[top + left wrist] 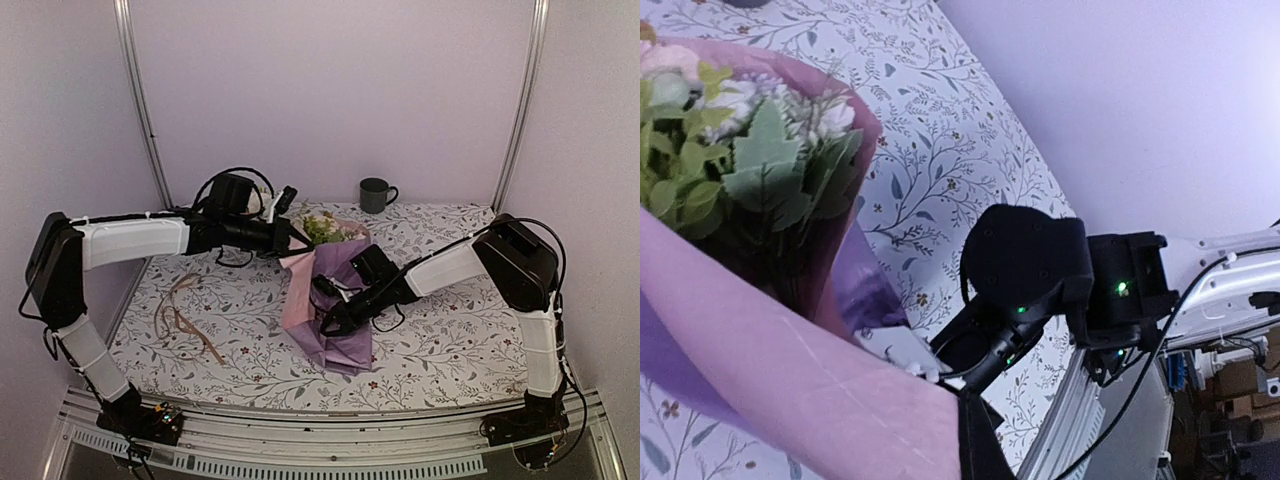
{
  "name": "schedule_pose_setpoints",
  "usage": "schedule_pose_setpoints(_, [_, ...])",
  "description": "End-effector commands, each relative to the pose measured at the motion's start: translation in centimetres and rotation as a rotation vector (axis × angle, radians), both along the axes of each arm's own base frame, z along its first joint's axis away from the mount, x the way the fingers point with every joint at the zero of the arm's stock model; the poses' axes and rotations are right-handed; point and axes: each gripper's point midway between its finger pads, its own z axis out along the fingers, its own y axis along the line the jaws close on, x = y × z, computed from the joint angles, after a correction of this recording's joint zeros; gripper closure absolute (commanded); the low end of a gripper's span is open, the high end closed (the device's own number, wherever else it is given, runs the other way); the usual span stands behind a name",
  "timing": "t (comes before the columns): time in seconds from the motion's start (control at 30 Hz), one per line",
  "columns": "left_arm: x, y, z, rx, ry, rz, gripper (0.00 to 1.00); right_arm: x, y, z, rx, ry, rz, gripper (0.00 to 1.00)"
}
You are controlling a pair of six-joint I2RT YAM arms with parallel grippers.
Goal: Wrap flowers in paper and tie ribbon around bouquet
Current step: Fold the 2/3-folded wrapping paper at the center of the board.
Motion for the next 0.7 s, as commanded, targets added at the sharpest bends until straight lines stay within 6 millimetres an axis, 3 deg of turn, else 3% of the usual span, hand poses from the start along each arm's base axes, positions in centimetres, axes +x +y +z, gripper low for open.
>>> schedule_pose_setpoints(0.0, [2.1,-4.6,1.2,-0.070,-0.063,-0.078,1.00,-1.1,-0.6,-0.7,0.024,0.054,-0.009,0.96])
schedule_pose_setpoints(0.13, [4.2,-5.7,-1.1,-0.031,-0.035,-0.062,1.00,-1.0,-0.5,1.5,0.099,0.022,-0.033,0.98])
schedule_pose_setpoints(0.23, [4.9,-5.7,-2.2,0.004,-0.031,-0.038,1.00,-0.7,-0.2,4.8,0.178,-0.029,-0.050,0.98])
schedule_pose_setpoints(0.27, [5.2,-5.7,-4.3,0.035,-0.001,-0.034,1.00,-0.7,-0.3,5.9,0.200,-0.044,-0.060,0.98])
schedule_pose_setpoints(0.4, [4.9,-5.8,-6.9,0.106,0.025,-0.042,1.00,-0.5,-0.9,10.0,0.274,-0.112,-0.106,0.96])
schedule_pose_setpoints(0.43, [4.6,-6.2,-8.3,0.153,0.031,-0.056,1.00,-0.4,-1.8,11.1,0.278,-0.106,-0.147,0.95])
schedule_pose_setpoints(0.53, [4.3,-6.5,-9.5,0.173,0.048,-0.060,1.00,0.2,-3.9,9.9,0.231,-0.045,-0.239,0.94])
schedule_pose_setpoints(0.6, [4.3,-6.3,-9.7,0.184,0.048,-0.051,1.00,1.7,-5.9,8.5,0.190,-0.014,-0.333,0.94])
schedule_pose_setpoints(0.67, [4.3,-6.1,-9.7,0.196,0.043,-0.040,1.00,3.0,-6.6,7.9,0.196,0.002,-0.365,0.94])
